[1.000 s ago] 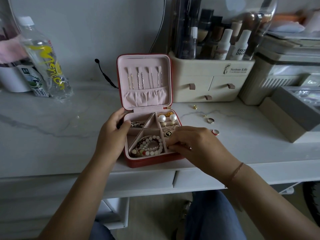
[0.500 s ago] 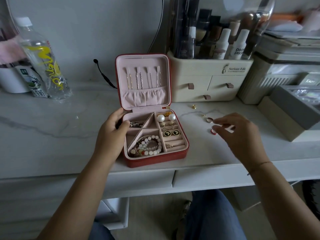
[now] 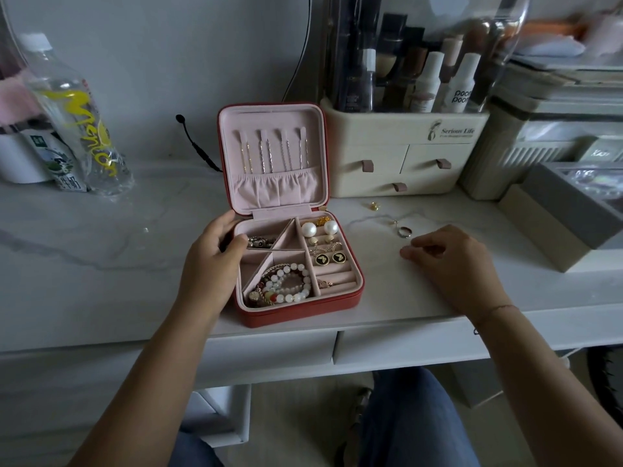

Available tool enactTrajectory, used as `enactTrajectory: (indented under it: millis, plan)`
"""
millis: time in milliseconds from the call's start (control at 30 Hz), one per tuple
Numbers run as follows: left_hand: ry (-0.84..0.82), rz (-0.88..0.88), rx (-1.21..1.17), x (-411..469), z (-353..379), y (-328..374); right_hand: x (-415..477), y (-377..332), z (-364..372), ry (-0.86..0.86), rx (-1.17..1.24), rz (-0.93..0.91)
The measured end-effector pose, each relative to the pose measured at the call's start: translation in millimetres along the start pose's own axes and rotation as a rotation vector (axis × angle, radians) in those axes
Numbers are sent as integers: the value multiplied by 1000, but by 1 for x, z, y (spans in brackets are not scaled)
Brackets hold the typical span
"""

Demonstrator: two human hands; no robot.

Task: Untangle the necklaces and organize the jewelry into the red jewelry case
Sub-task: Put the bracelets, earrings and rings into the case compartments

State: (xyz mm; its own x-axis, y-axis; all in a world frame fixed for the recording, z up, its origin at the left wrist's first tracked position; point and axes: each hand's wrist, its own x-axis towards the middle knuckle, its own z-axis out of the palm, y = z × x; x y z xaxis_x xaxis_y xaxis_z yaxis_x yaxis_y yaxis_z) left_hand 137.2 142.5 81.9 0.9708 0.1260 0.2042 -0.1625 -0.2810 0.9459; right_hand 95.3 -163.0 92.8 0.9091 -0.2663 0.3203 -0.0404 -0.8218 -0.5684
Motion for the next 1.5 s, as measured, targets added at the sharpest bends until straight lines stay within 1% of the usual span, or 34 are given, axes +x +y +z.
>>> enactTrajectory:
  millis: [167, 267, 467, 533, 633, 767, 933, 1033, 1133, 1233, 1367, 1500]
  plan:
    - [7, -1, 17, -1, 0, 3, -3, -4, 5, 29, -24, 17]
    - [8, -6, 11, -2, 0, 3, -3, -8, 4, 0, 24, 34]
    - [14, 0, 5, -2, 0, 4, -7, -16, 1, 36, 160, 51]
    - [12, 0, 7, -2, 0, 4, -10, -26, 0, 24, 214, 16]
    - [9, 1, 9, -1, 1, 4, -20, -48, -3, -59, 286, -136]
    - [-1, -7, 0, -1, 0, 3, -30, -74, -1, -179, 189, -420]
    - [-4, -7, 2, 0, 0, 2, -27, -84, 3, -238, 25, -581]
    - [-10, -8, 4, 0, -1, 1, -28, -90, 4, -227, -94, -656]
    - [-12, 0, -1, -1, -1, 1, -24, -93, 1, -311, -131, -629]
    - [-19, -4, -6, -1, -1, 1, -19, -91, -6, -400, -66, -590]
    - [-9, 8, -5, 0, 0, 0, -18, -92, -9, -429, -45, -575]
    - [-18, 11, -5, 0, -1, 0, -21, -100, -9, -451, -196, -573]
